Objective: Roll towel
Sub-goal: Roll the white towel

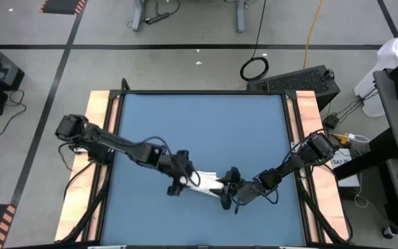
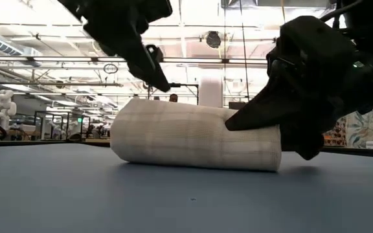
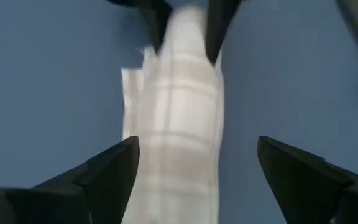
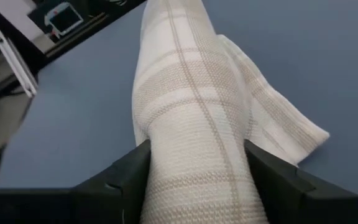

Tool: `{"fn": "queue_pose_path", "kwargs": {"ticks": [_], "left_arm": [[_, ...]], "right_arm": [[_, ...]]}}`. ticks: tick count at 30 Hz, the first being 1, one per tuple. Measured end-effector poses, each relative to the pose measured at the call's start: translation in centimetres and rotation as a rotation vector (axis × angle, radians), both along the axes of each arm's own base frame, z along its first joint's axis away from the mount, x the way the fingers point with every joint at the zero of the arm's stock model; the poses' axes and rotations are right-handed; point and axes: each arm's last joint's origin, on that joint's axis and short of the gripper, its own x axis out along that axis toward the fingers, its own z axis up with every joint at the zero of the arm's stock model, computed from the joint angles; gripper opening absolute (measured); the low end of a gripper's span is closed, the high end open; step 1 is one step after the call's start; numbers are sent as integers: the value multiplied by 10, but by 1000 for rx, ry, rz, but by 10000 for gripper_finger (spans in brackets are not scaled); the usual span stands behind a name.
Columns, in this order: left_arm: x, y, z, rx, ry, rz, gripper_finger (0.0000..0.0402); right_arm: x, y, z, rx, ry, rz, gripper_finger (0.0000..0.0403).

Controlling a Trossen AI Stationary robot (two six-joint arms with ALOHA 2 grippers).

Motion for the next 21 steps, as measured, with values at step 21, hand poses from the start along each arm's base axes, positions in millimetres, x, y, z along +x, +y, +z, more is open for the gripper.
{"fn": "queue_pose_path", "kwargs": {"ticks": [21], "left_arm": [[15,-28,-52,160,49,-27,242]], "right_arm": [[3,-2,1,143,6,27,210]]}}
